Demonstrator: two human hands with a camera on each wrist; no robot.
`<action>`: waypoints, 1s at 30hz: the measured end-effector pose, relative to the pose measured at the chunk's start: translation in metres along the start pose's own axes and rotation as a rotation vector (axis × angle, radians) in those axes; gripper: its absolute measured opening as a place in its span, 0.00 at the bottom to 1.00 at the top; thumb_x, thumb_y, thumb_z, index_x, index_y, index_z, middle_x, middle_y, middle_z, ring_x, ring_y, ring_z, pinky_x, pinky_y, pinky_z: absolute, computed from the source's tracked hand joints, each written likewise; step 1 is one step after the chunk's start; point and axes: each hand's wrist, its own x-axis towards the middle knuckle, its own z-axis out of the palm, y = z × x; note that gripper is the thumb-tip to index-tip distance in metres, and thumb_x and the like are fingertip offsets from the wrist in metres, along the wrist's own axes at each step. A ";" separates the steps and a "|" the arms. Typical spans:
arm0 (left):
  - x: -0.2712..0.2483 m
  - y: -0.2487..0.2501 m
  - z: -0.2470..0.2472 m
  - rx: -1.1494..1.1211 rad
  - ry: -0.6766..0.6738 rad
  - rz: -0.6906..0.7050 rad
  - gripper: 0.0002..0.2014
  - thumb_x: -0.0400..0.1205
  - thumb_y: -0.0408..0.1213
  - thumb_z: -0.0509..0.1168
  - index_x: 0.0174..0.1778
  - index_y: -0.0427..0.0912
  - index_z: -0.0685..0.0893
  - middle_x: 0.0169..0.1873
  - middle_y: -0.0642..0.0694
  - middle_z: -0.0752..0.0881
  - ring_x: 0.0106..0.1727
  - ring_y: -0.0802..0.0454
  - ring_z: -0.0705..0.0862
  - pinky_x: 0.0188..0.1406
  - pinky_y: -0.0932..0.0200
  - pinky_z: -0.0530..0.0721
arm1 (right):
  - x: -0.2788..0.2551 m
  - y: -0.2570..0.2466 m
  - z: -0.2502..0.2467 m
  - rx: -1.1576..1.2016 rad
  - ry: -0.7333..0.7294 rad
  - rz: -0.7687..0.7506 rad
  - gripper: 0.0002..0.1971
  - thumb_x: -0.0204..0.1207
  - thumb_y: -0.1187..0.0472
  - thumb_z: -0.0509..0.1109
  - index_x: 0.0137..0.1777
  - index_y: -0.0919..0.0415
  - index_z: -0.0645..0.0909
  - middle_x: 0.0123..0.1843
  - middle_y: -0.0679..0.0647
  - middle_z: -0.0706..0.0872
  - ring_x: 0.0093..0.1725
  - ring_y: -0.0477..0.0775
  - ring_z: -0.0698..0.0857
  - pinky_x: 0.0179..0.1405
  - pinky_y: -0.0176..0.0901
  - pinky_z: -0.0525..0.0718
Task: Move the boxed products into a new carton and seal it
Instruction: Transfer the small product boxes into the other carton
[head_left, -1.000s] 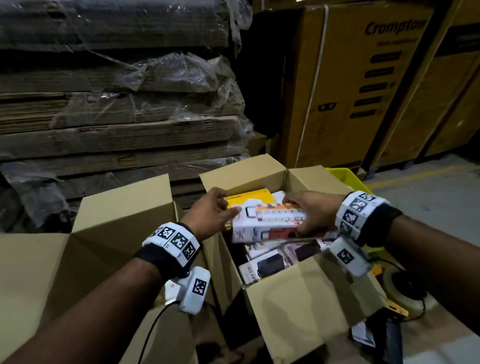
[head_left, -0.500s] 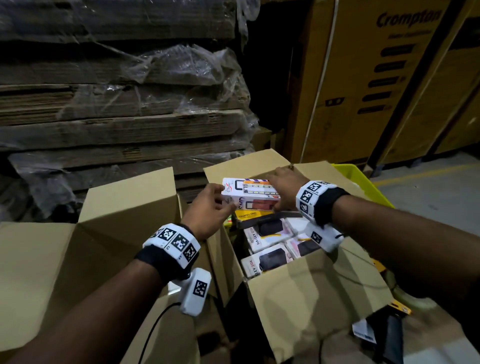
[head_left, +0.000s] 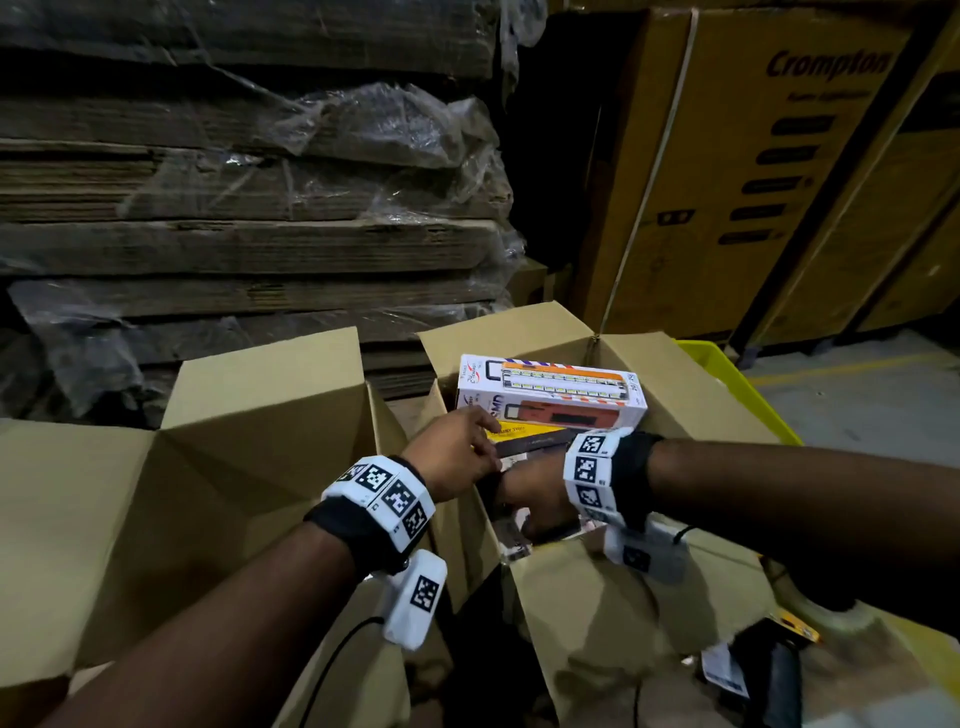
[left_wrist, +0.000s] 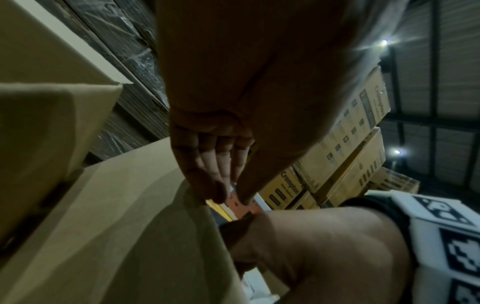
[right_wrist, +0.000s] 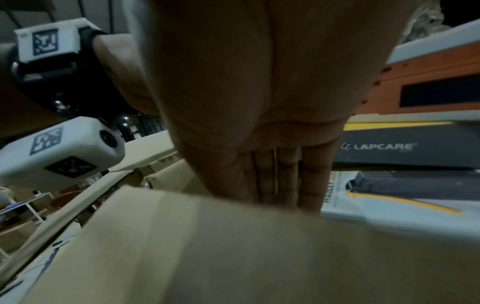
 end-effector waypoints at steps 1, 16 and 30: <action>-0.001 -0.001 -0.001 -0.013 0.009 0.000 0.16 0.77 0.26 0.72 0.59 0.39 0.80 0.39 0.49 0.87 0.34 0.63 0.82 0.35 0.71 0.77 | 0.000 0.000 0.002 -0.020 -0.003 0.014 0.16 0.71 0.64 0.69 0.60 0.62 0.81 0.57 0.60 0.86 0.54 0.61 0.84 0.50 0.48 0.82; -0.011 -0.016 -0.008 -0.171 0.038 -0.043 0.14 0.79 0.19 0.66 0.57 0.38 0.82 0.42 0.45 0.83 0.37 0.54 0.82 0.32 0.73 0.78 | 0.016 0.006 0.001 -0.202 -0.086 0.033 0.22 0.60 0.57 0.76 0.54 0.58 0.77 0.55 0.60 0.77 0.53 0.61 0.79 0.52 0.54 0.84; -0.049 -0.006 -0.044 -0.230 -0.086 0.039 0.40 0.65 0.45 0.85 0.72 0.49 0.76 0.62 0.54 0.84 0.63 0.58 0.83 0.66 0.54 0.84 | -0.072 0.017 -0.068 0.380 0.431 0.120 0.34 0.60 0.57 0.86 0.65 0.54 0.75 0.54 0.49 0.80 0.50 0.47 0.80 0.48 0.35 0.80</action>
